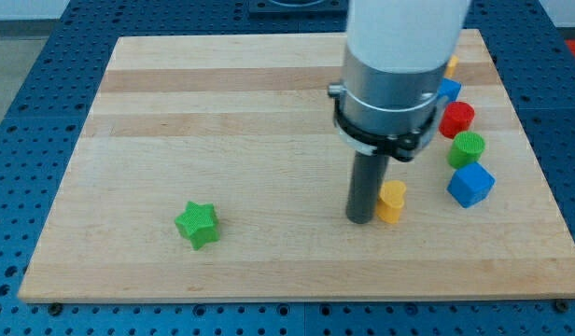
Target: Locate the heart below the cube
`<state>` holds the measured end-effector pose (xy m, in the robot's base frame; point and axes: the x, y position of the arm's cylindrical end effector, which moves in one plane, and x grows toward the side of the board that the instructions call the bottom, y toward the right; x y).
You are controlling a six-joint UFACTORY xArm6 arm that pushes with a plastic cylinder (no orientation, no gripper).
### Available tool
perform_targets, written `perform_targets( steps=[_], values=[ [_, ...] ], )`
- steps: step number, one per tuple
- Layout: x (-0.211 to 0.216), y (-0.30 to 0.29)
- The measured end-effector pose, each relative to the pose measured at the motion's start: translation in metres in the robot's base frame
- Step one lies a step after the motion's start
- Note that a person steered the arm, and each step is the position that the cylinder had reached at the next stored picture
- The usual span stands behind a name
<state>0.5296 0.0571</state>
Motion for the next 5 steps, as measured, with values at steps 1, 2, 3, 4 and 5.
perform_targets(
  steps=[1, 2, 3, 4, 5],
  values=[
    [-0.031, -0.008],
    [-0.028, 0.011],
    [-0.001, 0.041],
    [0.006, 0.079],
    [0.018, 0.108]
  ],
)
